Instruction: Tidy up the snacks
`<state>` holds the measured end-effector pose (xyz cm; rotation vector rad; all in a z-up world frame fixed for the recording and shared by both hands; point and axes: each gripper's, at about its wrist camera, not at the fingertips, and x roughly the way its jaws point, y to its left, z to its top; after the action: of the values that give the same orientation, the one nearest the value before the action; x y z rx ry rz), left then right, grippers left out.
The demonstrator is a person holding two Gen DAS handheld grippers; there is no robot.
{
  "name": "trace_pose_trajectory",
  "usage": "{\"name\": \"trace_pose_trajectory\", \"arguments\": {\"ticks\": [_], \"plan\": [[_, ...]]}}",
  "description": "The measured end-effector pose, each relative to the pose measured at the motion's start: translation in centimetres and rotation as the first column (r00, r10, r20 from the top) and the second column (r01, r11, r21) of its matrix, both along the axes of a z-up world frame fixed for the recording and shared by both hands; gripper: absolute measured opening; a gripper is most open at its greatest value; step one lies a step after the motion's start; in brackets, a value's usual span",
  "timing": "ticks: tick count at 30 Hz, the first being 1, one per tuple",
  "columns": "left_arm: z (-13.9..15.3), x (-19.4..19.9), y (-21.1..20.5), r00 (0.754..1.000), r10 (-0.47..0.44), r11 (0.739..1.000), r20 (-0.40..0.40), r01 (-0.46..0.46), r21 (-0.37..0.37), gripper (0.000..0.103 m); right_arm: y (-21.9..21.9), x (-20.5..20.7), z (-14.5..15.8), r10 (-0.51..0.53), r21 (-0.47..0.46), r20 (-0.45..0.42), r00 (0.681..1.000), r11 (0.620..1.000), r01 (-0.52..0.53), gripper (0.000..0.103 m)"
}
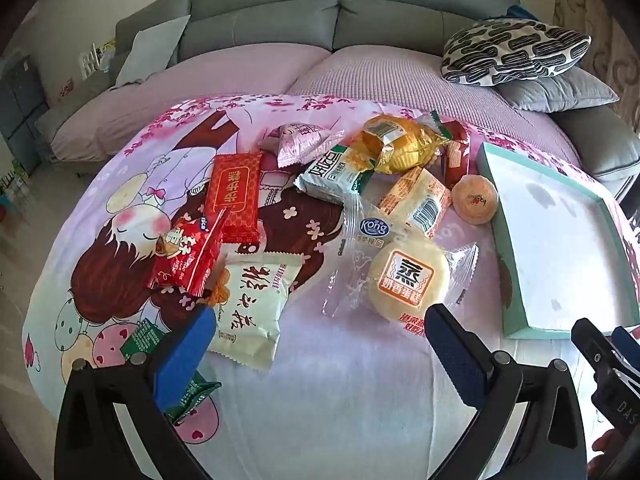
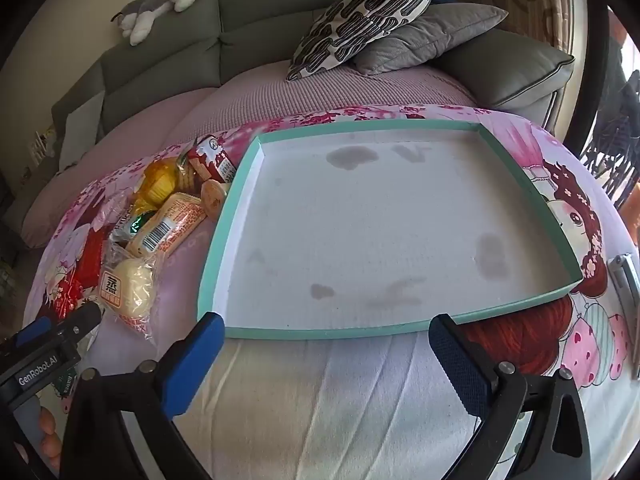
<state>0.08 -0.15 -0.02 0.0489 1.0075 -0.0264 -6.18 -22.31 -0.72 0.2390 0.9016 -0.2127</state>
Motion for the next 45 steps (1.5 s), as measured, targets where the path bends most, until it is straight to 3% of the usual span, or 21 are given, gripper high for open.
{"name": "trace_pose_trajectory", "arguments": {"ticks": [5, 7, 23, 45], "plan": [[0.8, 2.0, 0.6, 0.999, -0.036, 0.999, -0.002, 0.036, 0.014, 0.103, 0.2, 0.3, -0.2, -0.004, -0.010, -0.012, 1.000, 1.000, 0.003, 0.103], [0.5, 0.5, 0.1, 0.998, -0.013, 1.000, 0.061, 0.012, 0.011, 0.103, 0.5, 0.7, -0.3, 0.002, -0.021, -0.016, 1.000, 1.000, -0.002, 0.103], [0.1, -0.9, 0.2, 0.987, -0.002, 0.998, 0.158, 0.010, -0.054, 0.103, 0.9, 0.4, -0.2, 0.034, -0.046, 0.033, 0.999, 0.998, -0.032, 0.103], [-0.5, -0.8, 0.1, 0.987, -0.020, 0.999, 0.159, 0.027, -0.046, 0.103, 1.0, 0.7, -0.7, 0.034, -0.069, 0.003, 0.999, 0.997, -0.033, 0.103]]}}
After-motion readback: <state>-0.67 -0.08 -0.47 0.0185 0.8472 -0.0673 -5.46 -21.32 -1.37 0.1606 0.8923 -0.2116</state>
